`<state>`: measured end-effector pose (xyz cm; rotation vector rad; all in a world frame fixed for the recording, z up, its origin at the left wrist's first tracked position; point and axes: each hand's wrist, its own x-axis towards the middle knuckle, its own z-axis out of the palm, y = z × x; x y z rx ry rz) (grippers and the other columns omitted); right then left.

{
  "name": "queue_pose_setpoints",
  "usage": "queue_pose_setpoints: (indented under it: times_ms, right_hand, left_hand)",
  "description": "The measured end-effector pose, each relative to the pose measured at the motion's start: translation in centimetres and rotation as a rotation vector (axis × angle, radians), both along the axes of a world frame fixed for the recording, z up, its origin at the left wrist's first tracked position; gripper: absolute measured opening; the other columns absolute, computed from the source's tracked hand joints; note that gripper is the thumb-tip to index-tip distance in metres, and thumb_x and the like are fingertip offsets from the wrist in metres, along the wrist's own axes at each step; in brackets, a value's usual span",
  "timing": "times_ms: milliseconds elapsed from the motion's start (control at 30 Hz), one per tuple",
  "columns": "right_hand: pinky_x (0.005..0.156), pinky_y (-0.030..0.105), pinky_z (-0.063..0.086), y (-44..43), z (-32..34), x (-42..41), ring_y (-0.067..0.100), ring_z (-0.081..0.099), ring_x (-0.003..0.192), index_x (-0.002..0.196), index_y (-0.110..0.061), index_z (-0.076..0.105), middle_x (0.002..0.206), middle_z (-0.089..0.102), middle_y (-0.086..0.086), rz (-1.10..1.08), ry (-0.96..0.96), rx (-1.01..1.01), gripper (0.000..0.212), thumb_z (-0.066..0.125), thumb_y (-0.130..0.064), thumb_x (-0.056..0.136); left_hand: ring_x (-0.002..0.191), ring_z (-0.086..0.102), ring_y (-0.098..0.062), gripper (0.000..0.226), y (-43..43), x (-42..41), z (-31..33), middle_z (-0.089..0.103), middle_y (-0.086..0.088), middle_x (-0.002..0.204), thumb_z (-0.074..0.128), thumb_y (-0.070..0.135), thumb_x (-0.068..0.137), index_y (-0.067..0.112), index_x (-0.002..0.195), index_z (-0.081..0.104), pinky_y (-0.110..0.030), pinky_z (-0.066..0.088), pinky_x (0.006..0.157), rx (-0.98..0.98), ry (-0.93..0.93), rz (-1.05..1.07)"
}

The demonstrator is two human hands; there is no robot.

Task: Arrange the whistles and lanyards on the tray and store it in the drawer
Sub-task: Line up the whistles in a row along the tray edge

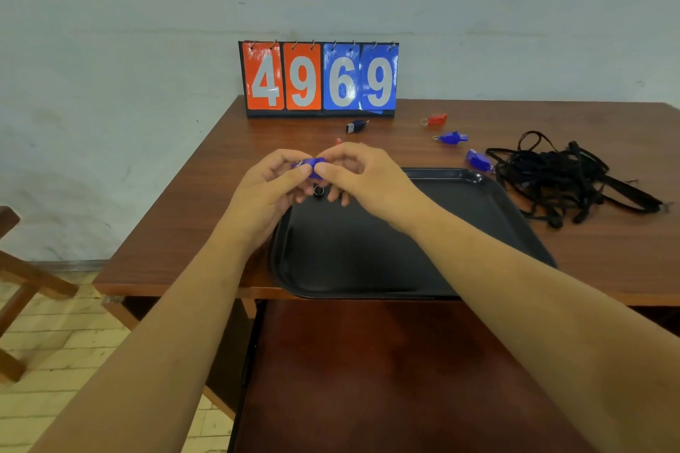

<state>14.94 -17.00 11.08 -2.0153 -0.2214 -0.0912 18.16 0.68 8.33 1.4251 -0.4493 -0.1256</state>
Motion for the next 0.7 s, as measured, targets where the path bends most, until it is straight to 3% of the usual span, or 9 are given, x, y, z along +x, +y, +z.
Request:
queue_pose_setpoints:
  times_ms: [133, 333, 533, 700]
  right_hand:
    - [0.072, 0.034, 0.058, -0.9, 0.3, -0.6, 0.017, 0.068, 0.071, 0.114, -0.011, 0.067, 0.086, 0.074, 0.007, 0.001, 0.001, 0.129, 0.018, 0.065, -0.017, 0.097]
    - [0.075, 0.028, 0.061, -1.9, 0.1, -1.2, 0.015, 0.072, 0.082, 0.115, -0.012, 0.067, 0.098, 0.072, 0.003, -0.049, -0.035, -0.057, 0.023, 0.07, -0.017, 0.092]
    - [0.069, 0.027, 0.055, -2.4, -0.2, -1.6, 0.009, 0.065, 0.072, 0.116, -0.009, 0.068, 0.091, 0.072, 0.003, -0.106, -0.02, 0.285, 0.026, 0.073, -0.013, 0.09]
    - [0.085, 0.038, 0.058, -2.7, 1.0, -1.5, 0.025, 0.072, 0.095, 0.115, -0.006, 0.063, 0.111, 0.073, 0.016, -0.164, 0.035, 0.739, 0.022, 0.065, -0.014, 0.095]
  left_hand:
    - [0.081, 0.061, -0.016, 0.021, -0.3, -0.5, 0.3, 0.071, -0.006, 0.089, 0.06, 0.016, 0.096, 0.014, 0.114, 0.07, -0.032, 0.05, 0.079, 0.078, -0.079, 0.046]
    - [0.077, 0.066, -0.007, 0.022, -0.3, -0.1, 1.0, 0.075, 0.0, 0.083, 0.053, 0.015, 0.1, 0.019, 0.114, 0.069, -0.017, 0.051, 0.072, 0.328, -0.239, 0.04]
    - [0.076, 0.068, -0.016, 0.026, -1.8, -0.6, 2.3, 0.075, -0.012, 0.089, 0.043, 0.011, 0.104, 0.005, 0.117, 0.064, -0.023, 0.052, 0.068, 0.217, -0.125, -0.035]
    - [0.059, 0.062, -0.014, 0.021, -3.0, -0.1, 3.6, 0.076, -0.006, 0.078, 0.042, 0.01, 0.103, 0.012, 0.103, 0.063, -0.02, 0.045, 0.053, 0.377, -0.098, 0.026]
